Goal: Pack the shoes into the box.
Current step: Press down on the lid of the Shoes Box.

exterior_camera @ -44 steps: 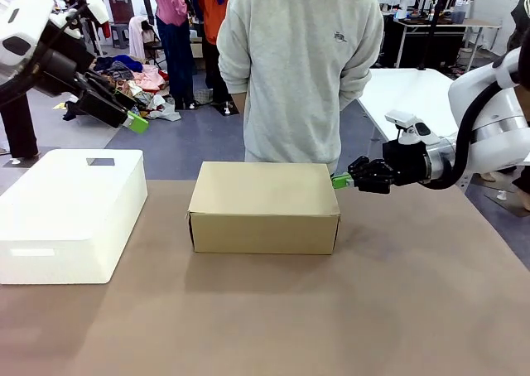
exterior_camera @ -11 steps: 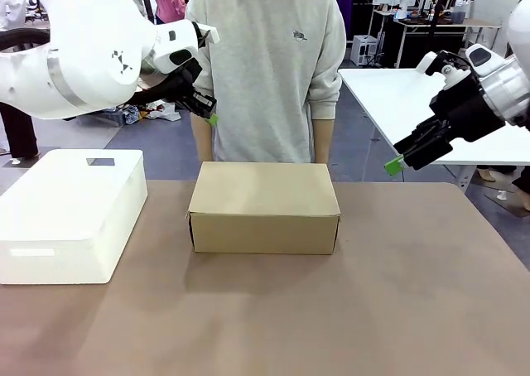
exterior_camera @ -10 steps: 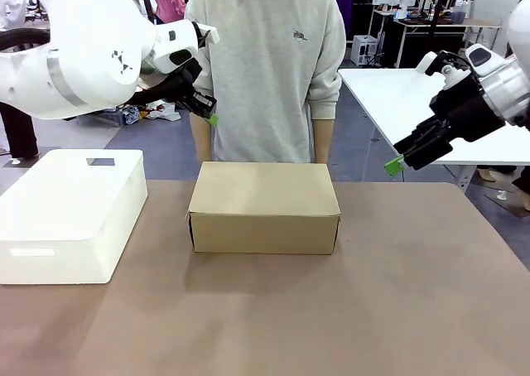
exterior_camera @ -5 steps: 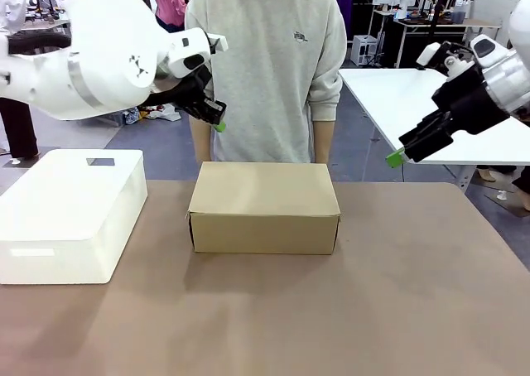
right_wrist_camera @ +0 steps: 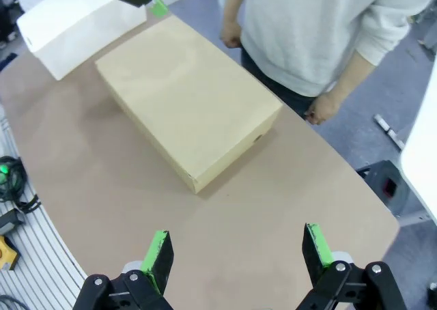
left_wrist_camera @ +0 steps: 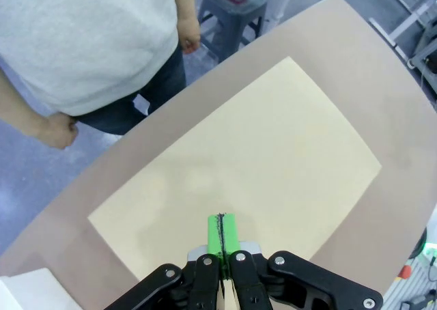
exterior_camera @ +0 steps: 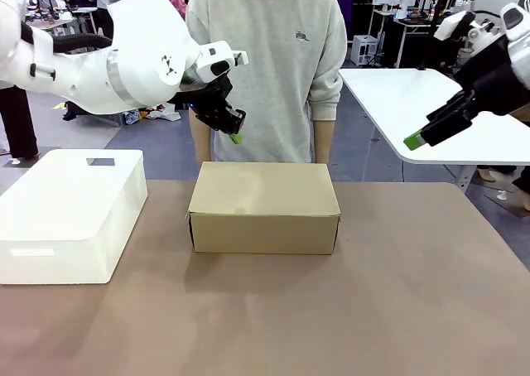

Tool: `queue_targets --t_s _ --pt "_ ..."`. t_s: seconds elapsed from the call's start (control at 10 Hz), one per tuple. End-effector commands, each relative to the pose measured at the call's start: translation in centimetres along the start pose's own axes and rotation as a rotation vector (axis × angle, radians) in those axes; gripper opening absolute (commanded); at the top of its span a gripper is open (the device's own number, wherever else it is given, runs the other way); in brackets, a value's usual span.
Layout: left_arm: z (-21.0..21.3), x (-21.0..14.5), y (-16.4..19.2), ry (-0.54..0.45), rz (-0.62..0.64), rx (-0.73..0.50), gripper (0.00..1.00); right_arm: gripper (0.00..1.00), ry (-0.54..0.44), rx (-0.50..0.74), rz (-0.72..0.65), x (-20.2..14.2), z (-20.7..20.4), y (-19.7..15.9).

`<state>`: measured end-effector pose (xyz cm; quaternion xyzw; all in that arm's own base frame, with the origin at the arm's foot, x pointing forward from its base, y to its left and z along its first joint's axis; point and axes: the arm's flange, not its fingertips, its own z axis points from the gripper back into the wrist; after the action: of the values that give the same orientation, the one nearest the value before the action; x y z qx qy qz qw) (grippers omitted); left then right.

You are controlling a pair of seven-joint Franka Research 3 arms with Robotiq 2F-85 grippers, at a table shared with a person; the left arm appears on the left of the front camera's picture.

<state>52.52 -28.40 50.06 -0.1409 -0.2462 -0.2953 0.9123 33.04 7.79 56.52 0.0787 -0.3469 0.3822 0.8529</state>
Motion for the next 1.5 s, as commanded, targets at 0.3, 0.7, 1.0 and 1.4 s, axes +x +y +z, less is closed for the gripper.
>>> queue_targets --t_s 0.3,0.7,1.0,1.4 --pt "-2.9 1.7 -1.6 0.045 0.039 0.026 0.0 1.0 -0.04 -0.093 0.005 -0.6 0.9 3.5" --pt "-6.8 3.1 -1.8 0.029 0.059 0.06 0.0 1.0 -0.009 -0.073 0.025 1.1 1.6 1.9" --pt "-9.5 3.3 -1.1 0.059 0.109 0.051 0.0 1.0 -0.009 -0.073 0.025 1.1 1.6 1.9" --pt "-13.0 3.1 0.0 0.067 0.129 0.069 0.0 1.0 -0.009 -0.073 0.025 1.1 1.6 1.9"
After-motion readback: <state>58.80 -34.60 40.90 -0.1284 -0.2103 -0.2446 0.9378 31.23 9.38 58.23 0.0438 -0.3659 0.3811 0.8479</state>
